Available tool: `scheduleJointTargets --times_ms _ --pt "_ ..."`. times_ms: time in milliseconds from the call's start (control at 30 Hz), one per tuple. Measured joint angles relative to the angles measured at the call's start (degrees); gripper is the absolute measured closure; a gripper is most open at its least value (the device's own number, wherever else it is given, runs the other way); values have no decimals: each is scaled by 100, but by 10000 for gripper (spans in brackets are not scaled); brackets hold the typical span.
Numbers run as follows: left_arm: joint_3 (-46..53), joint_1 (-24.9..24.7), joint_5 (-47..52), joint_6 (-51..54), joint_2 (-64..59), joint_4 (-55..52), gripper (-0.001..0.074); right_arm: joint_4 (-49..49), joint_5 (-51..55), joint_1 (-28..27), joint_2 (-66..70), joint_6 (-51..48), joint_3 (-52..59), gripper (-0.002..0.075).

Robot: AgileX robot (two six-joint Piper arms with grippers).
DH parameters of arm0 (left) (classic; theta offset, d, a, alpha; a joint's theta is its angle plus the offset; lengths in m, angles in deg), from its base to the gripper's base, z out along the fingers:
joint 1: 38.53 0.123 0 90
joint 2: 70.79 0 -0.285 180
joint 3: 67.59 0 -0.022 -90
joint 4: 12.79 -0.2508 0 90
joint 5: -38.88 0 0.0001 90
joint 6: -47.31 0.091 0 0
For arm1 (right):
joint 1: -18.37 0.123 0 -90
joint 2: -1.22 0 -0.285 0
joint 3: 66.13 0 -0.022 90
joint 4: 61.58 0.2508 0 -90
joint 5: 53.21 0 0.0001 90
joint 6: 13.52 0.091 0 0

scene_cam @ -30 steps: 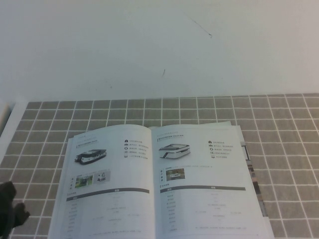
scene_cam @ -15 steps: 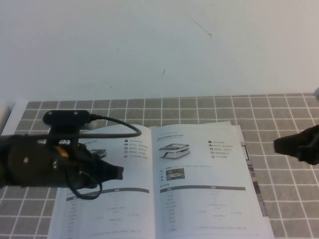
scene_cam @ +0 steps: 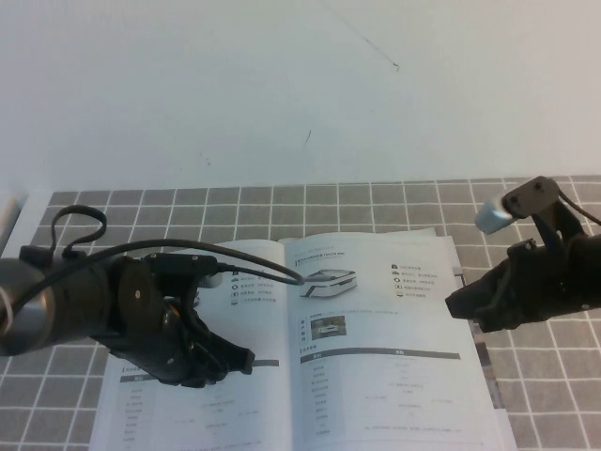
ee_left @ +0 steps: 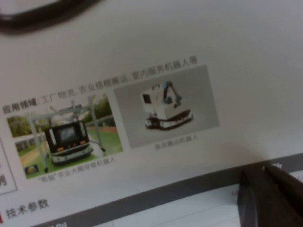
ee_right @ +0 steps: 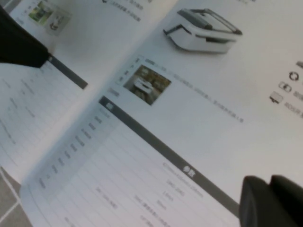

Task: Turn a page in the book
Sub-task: Open the closed book

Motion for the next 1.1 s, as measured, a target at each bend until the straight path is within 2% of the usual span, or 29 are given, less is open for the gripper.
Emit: scheduleJointTargets --times_ms 33,67,233,300,400,567,1100 --pt "0 0 0 0 -59 0 739 -59 0 0 47 49 -31 675" --pt "0 0 -11 0 -87 0 739 -161 0 0 148 157 -87 623" --pt "-36 0 -19 0 -154 -9 739 -402 11 0 546 658 -234 324" --pt "-36 0 -8 0 -154 -9 739 -442 35 0 665 911 -300 260" --pt "-36 0 3 0 -154 -9 739 -490 87 0 781 1295 -396 230" --pt "-36 0 3 0 -154 2 739 -576 275 0 1083 2040 -635 221" --pt "-44 0 86 -39 -154 2 739 -1184 399 0 1490 2999 -898 220"
